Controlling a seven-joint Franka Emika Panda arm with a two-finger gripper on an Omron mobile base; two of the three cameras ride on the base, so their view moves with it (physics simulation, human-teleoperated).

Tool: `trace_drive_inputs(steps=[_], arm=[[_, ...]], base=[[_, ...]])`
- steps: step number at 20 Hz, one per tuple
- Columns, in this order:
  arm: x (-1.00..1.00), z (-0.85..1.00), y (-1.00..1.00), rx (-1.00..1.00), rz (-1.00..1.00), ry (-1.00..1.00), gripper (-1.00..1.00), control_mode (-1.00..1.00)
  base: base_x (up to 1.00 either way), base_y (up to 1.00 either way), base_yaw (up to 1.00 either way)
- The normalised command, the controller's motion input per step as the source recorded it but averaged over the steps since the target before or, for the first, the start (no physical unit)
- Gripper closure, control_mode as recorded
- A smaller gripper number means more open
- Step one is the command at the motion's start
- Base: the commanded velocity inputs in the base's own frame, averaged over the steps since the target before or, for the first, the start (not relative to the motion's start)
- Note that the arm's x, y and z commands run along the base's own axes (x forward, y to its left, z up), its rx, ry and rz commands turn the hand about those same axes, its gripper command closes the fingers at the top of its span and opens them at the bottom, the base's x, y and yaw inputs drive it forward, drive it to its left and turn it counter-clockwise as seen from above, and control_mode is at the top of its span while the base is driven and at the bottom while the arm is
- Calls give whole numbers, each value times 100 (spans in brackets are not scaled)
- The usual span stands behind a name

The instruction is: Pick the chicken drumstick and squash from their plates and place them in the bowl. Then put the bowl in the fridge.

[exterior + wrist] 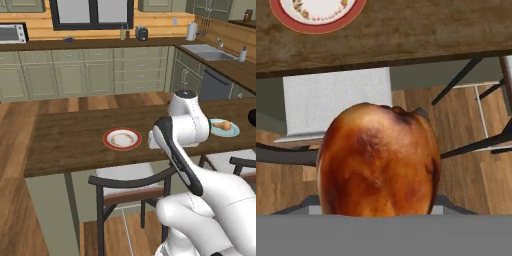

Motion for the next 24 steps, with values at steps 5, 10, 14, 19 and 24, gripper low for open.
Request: trace_drive_inputs(steps=[5,10,14,19,24], arm=[[-59,18,-35,7,-7,22,100,-100],[-72,3,-30,0,-11,-1,100,-100],[-43,6,-12,-2,-12,-1,100,-100],[-3,0,0,0,-1,0,100,-100],[0,0,0,0,0,0,100,-100]], base=[[0,0,0],[0,0,0],[0,0,0],[0,0,0],[0,0,0]])
